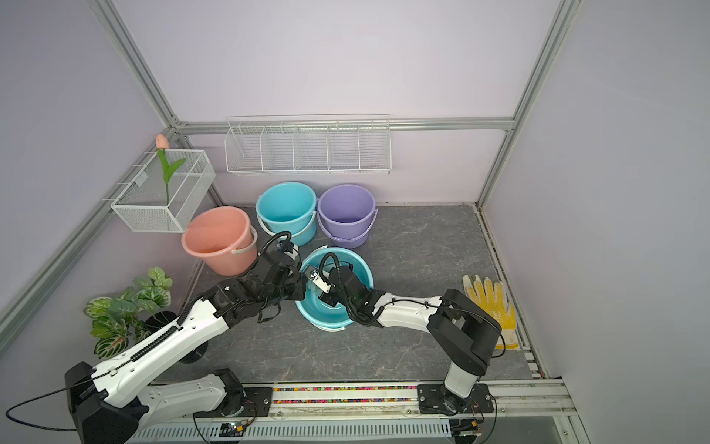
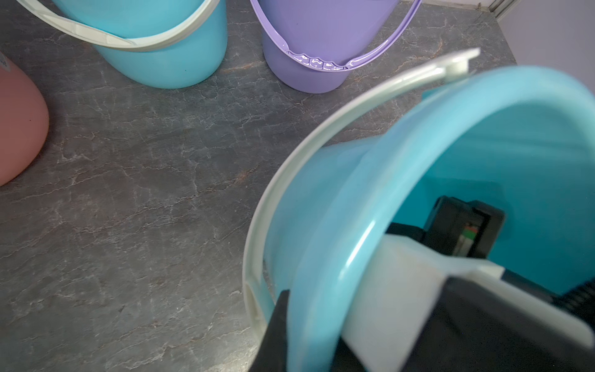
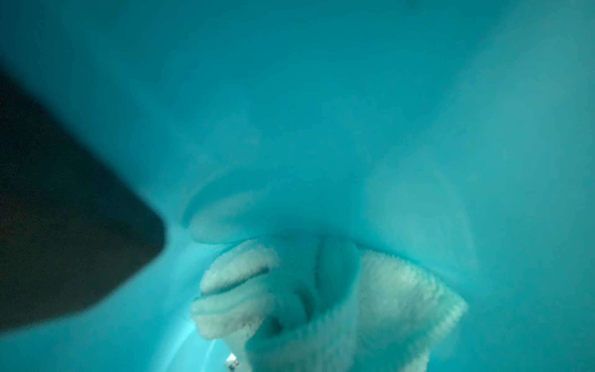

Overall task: Wipe the inside of the bucket with a cloth
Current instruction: Wipe the dirt from the inside of the bucket.

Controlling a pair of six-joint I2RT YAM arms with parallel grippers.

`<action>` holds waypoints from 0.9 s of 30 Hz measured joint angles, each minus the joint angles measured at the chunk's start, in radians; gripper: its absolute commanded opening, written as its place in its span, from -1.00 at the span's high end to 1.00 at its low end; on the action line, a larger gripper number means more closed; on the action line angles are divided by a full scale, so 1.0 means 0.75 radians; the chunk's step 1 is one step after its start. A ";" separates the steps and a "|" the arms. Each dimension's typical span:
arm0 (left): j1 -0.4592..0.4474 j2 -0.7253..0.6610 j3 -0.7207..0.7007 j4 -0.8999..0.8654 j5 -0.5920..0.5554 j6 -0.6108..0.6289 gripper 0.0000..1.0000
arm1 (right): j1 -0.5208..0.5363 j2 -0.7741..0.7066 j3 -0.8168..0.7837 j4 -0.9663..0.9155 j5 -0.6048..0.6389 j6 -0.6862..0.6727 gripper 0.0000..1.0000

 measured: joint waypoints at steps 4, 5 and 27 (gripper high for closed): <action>-0.002 0.001 -0.001 -0.045 0.003 -0.005 1.00 | -0.003 -0.001 -0.011 0.020 0.112 -0.235 0.87; -0.002 0.001 -0.001 -0.054 0.002 -0.006 1.00 | -0.003 -0.004 -0.012 0.006 0.133 -0.283 0.87; -0.037 -0.009 -0.038 0.007 0.153 0.002 1.00 | -0.033 -0.165 0.127 -1.100 -0.511 -0.449 0.87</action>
